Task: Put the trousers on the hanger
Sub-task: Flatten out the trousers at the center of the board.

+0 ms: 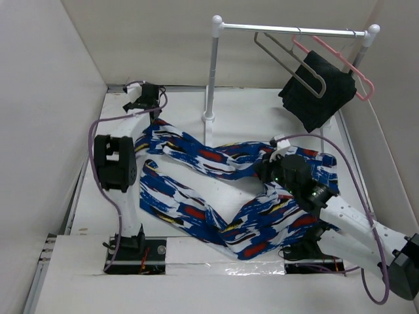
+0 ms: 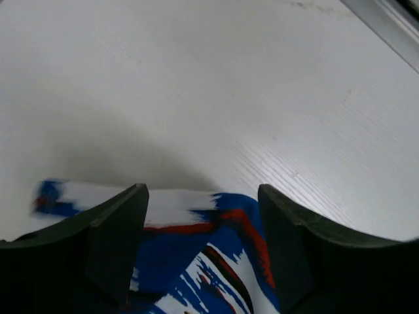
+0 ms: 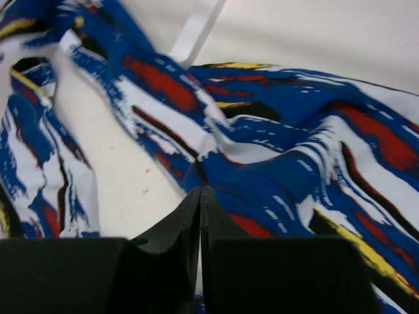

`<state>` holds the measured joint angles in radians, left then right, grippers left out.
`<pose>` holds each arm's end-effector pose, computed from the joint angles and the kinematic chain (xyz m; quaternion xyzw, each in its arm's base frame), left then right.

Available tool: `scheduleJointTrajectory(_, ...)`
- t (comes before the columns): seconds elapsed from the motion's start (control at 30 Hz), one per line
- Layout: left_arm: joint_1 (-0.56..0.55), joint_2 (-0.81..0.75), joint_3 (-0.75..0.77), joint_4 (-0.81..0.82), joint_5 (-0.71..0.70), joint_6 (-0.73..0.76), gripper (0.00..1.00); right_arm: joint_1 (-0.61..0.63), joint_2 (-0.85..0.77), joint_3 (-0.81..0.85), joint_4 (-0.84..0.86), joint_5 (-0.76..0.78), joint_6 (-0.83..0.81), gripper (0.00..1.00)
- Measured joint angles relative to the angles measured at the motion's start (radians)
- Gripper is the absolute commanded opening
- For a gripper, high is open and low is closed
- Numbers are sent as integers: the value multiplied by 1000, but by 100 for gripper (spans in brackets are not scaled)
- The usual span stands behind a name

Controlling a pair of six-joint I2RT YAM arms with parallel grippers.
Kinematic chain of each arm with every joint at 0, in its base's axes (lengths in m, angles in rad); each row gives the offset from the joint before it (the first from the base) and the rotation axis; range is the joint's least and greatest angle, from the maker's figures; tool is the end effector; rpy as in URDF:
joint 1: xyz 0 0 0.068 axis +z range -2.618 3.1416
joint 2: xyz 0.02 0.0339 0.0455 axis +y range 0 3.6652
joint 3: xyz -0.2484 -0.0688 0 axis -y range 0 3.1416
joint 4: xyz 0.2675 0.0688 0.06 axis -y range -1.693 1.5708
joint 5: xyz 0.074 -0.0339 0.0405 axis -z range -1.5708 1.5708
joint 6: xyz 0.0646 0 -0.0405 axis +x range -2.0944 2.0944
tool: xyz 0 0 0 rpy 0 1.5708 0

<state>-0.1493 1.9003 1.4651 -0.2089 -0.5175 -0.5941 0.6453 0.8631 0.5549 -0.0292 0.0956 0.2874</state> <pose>0.4718 -0.0387 0.2120 -0.3023 0.8183 0.0563 0.4857 0.2131 0.1527 0.2325 -0.1178 0.8068 0.2249 0.5335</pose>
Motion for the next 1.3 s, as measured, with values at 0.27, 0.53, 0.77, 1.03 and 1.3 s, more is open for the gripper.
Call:
scheduleJointTrajectory(0.27, 34, 8, -29, -63, 23, 39, 75, 214, 29, 2, 16, 62, -45, 40)
scheduleJointTrajectory(0.53, 90, -408, -449, 86, 60, -117, 73, 248, 114, 6, 54, 66, -101, 0)
scheduleJointTrajectory(0.77, 285, -290, -537, 131, 171, -196, 74, 253, 108, -2, 111, 52, -115, 20)
scheduleJointTrajectory(1.03, 289, -145, -415, 121, 230, -206, 73, 244, 72, -55, 142, 85, -111, 45)
scheduleJointTrajectory(1.3, 314, -89, -384, 130, 249, -223, 33, 175, 66, -56, 147, 85, -100, 45)
